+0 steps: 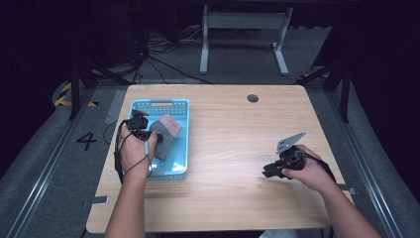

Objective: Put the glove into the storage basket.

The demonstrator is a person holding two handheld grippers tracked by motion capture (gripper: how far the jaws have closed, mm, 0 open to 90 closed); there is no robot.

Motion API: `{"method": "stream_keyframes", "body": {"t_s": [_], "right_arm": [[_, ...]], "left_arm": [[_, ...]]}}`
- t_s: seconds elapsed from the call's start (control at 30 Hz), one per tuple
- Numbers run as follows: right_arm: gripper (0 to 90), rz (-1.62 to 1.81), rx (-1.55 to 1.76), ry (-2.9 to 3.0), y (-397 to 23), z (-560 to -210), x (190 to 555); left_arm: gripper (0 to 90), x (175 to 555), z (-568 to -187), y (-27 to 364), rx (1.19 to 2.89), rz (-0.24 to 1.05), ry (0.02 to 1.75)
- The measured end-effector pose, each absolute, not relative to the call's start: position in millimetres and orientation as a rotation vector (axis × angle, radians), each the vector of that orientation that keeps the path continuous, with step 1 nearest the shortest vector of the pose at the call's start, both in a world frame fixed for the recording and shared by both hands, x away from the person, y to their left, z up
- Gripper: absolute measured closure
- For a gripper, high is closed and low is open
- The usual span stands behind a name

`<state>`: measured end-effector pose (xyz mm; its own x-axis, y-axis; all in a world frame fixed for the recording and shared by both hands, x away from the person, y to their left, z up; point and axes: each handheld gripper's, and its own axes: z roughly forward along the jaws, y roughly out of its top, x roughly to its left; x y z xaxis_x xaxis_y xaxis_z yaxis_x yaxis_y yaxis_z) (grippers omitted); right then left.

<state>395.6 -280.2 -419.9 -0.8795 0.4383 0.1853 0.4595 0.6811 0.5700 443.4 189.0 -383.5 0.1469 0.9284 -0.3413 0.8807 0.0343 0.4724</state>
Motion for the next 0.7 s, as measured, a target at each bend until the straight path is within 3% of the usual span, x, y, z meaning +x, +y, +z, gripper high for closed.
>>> {"method": "stream_keyframes", "body": {"t_s": [0.7], "right_arm": [[71.8,-0.98,-0.758,-2.848,-278.5,-420.5,395.0]], "left_arm": [[70.8,451.2,-406.9,197.5,1.793,0.053,1.8]]}}
